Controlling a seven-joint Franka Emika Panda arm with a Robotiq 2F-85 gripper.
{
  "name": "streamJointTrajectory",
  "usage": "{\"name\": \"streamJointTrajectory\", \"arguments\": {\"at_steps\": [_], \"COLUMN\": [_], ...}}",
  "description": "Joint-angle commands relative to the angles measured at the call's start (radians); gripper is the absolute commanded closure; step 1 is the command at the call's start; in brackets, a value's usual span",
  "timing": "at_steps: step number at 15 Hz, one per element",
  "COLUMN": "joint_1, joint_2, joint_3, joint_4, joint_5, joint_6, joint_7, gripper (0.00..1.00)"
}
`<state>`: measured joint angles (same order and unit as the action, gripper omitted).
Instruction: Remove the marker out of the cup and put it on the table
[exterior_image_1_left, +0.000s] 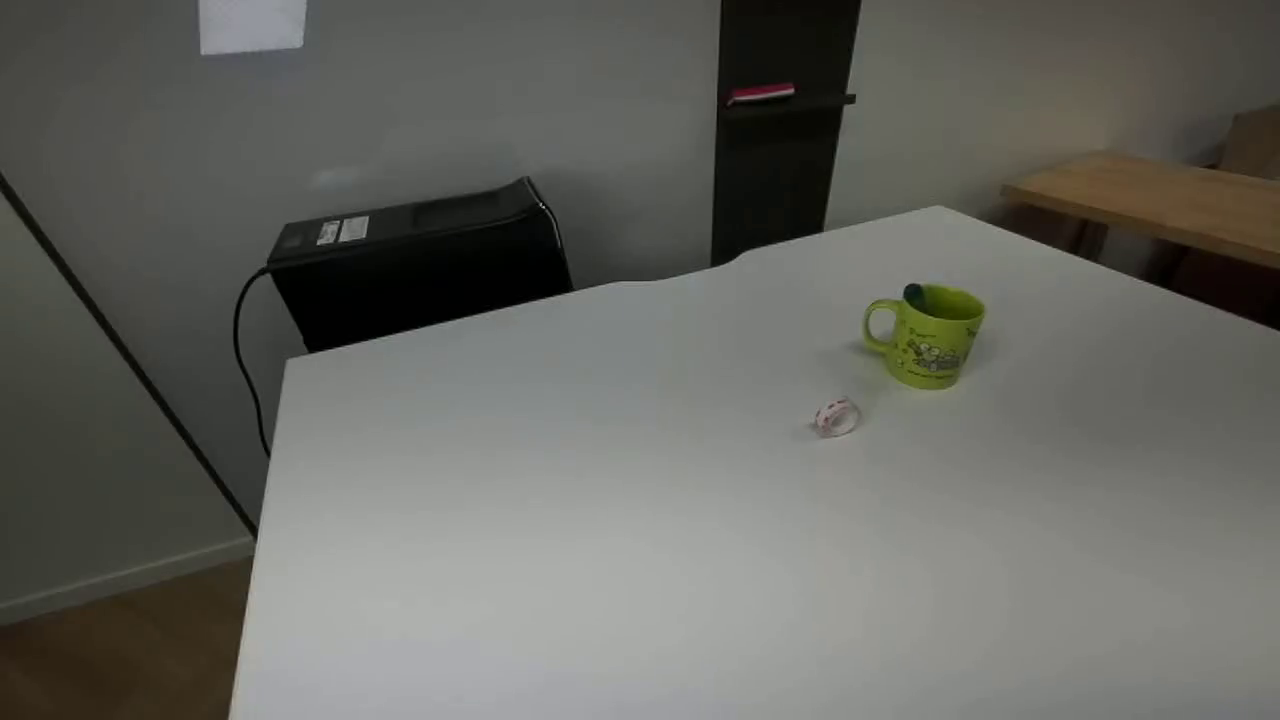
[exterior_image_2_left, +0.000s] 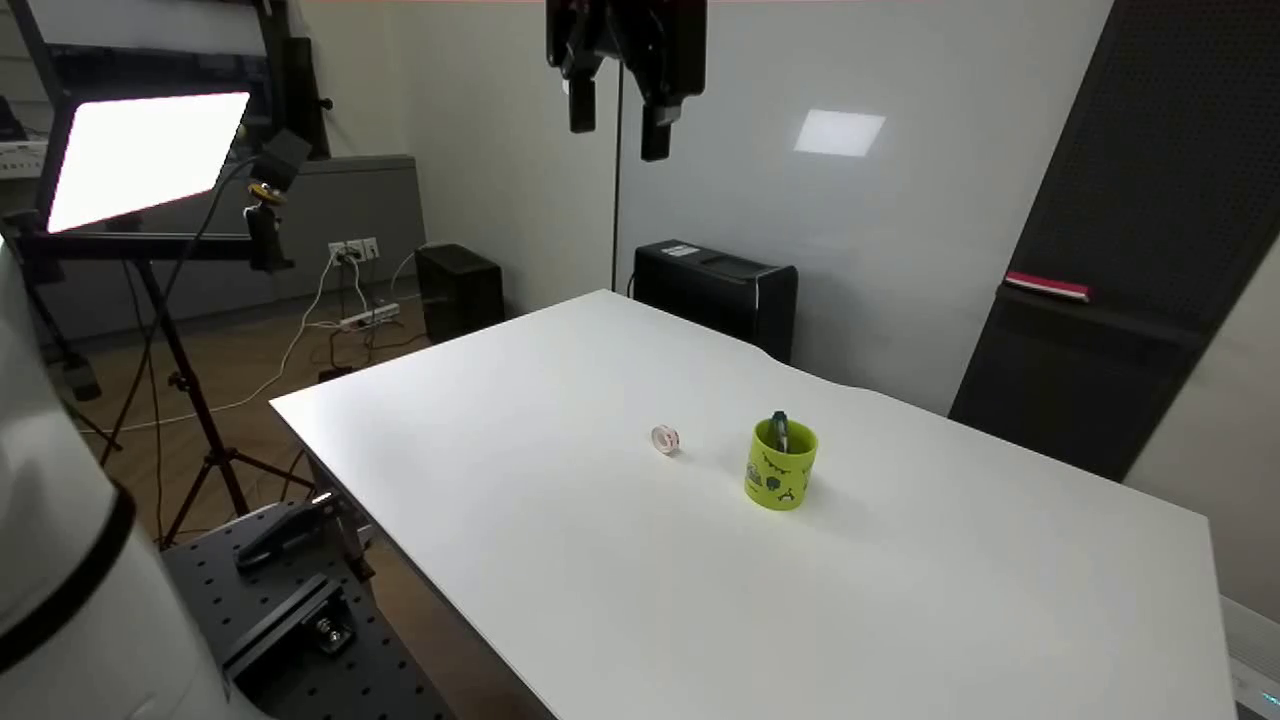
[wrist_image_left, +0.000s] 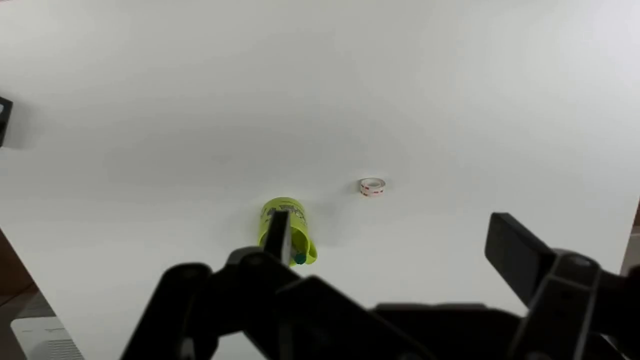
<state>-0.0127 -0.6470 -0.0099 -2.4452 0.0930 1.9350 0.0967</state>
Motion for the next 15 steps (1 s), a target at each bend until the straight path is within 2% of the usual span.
{"name": "streamJointTrajectory", "arguments": {"at_steps": [1,8,15], "joint_1": [-0.005,-0.005,-0.049], "joint_2": [0.001,0.000,0.052], "joint_3": [0.004,0.004,-0.012], "joint_4": [0.002,0.002,-0.001], "joint_5": [0.003,0.003,-0.012], "joint_6": [-0.002,-0.002,0.054], "joint_7": [-0.003,-0.003,-0.004], "gripper": [0.00,0.00,0.00]}}
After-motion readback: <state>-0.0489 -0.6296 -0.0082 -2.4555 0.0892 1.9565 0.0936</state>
